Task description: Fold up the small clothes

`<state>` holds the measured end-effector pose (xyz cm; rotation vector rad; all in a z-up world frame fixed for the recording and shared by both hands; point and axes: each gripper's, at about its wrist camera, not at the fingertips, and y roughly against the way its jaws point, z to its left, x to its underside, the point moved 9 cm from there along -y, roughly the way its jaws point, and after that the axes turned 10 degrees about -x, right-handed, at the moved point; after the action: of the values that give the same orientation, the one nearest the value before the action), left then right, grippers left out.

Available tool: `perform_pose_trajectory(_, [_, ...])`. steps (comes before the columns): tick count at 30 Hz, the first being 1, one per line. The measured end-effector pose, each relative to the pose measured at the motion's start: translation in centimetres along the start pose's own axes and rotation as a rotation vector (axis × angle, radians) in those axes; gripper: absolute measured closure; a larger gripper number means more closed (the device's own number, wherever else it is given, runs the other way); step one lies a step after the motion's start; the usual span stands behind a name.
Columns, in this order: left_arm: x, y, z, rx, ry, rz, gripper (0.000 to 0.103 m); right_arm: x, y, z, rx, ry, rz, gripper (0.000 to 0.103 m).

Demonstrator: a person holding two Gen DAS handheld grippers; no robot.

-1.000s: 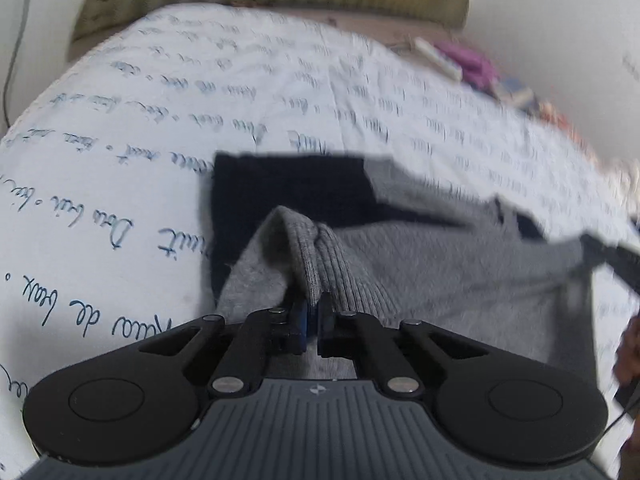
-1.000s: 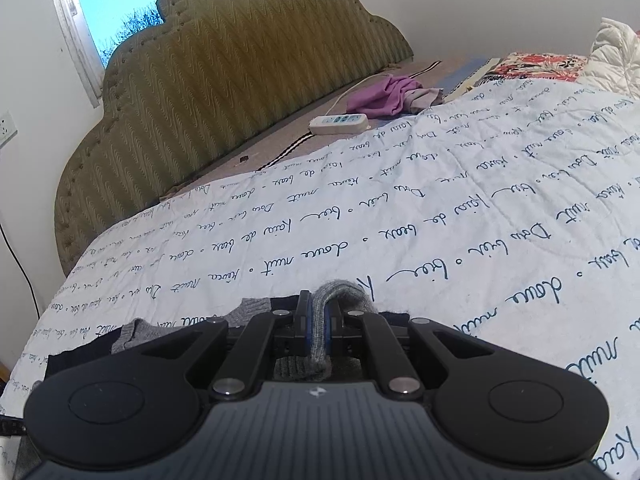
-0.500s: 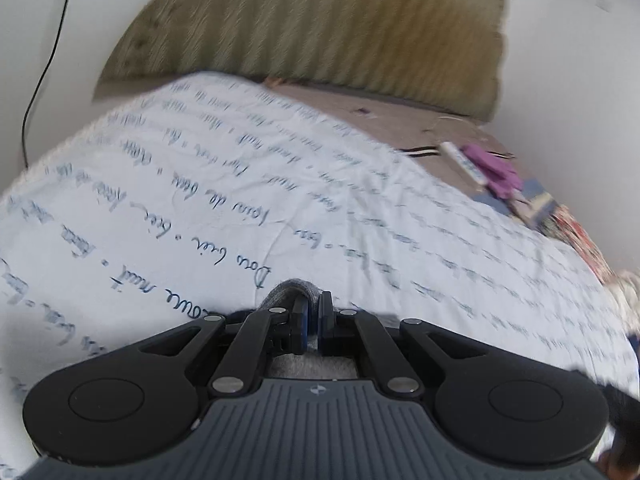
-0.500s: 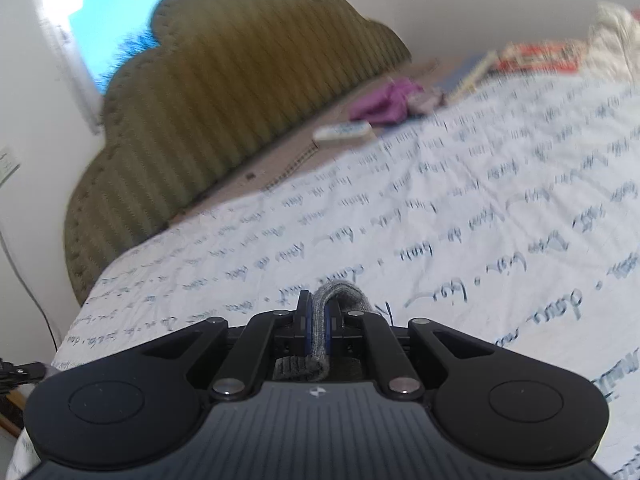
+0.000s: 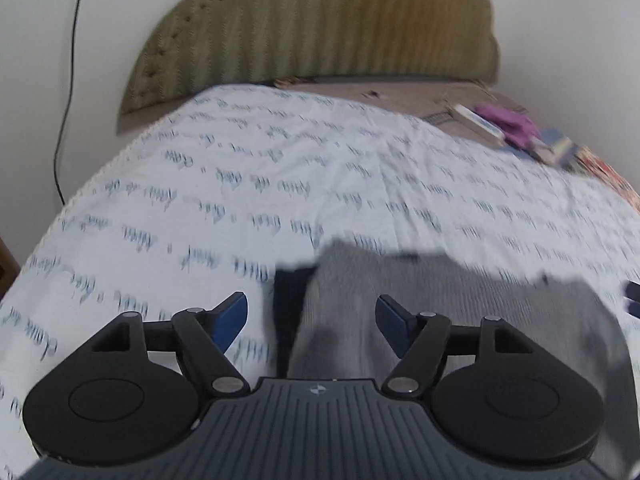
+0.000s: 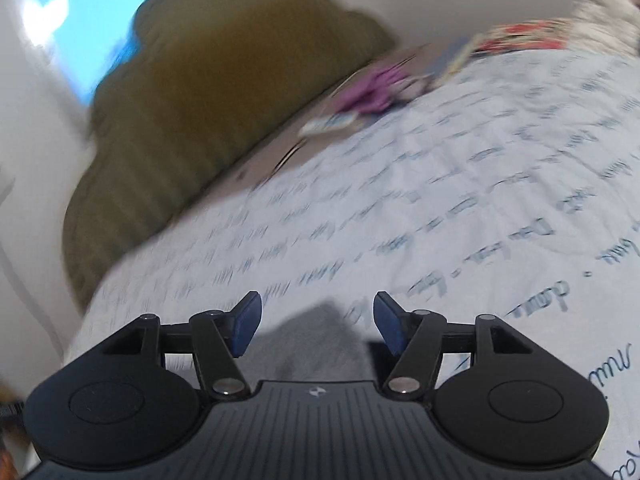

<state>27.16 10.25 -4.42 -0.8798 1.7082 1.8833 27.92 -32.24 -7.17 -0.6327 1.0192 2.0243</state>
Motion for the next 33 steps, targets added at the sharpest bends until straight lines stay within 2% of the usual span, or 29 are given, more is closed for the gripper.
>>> perform_pose_trajectory(2, [2.0, 1.3, 0.7, 0.043, -0.021, 0.013, 0.03, 2.0, 0.3, 0.1, 0.031, 0.04, 0.055, 0.041])
perform_pose_trajectory(4, [4.1, 2.4, 1.8, 0.066, -0.03, -0.001, 0.024, 3.4, 1.9, -0.3, 0.095, 0.105, 0.032, 0.041])
perform_pose_trajectory(8, [6.6, 3.9, 4.2, -0.031, -0.039, -0.115, 0.018, 4.4, 5.2, -1.2, 0.27, 0.243, -0.1, 0.041])
perform_pose_trajectory(10, [7.1, 4.3, 3.9, -0.006, -0.035, -0.15, 0.012, 4.5, 5.5, -1.2, 0.255, 0.24, -0.135, 0.041])
perform_pose_trajectory(13, [7.5, 3.8, 2.1, 0.03, -0.055, -0.166, 0.011, 5.4, 4.4, -0.6, 0.189, 0.207, -0.111, 0.041])
perform_pose_trajectory(14, [7.6, 3.5, 1.6, 0.016, -0.069, -0.175, 0.011, 5.8, 4.0, -0.5, 0.192, 0.21, -0.103, 0.041])
perform_pose_trajectory(16, [7.7, 2.5, 0.9, -0.037, -0.093, -0.191, 0.012, 6.4, 3.1, -0.6, 0.249, 0.238, -0.088, 0.041])
perform_pose_trajectory(20, [7.8, 1.0, 1.4, -0.14, -0.073, -0.209, 0.011, 7.2, 3.0, -1.1, 0.298, 0.251, -0.084, 0.041])
perform_pose_trajectory(24, [7.9, 0.1, 2.1, -0.155, -0.028, -0.186, 0.011, 7.6, 3.1, -0.9, 0.278, 0.258, -0.073, 0.041])
perform_pose_trajectory(30, [7.8, -0.9, 2.4, -0.176, -0.019, -0.169, 0.008, 7.7, 3.4, -0.4, 0.315, 0.33, -0.092, 0.04])
perform_pose_trajectory(33, [7.3, -1.2, 3.1, -0.242, -0.006, -0.178, 0.009, 7.7, 3.7, 0.1, 0.351, 0.414, -0.077, 0.038])
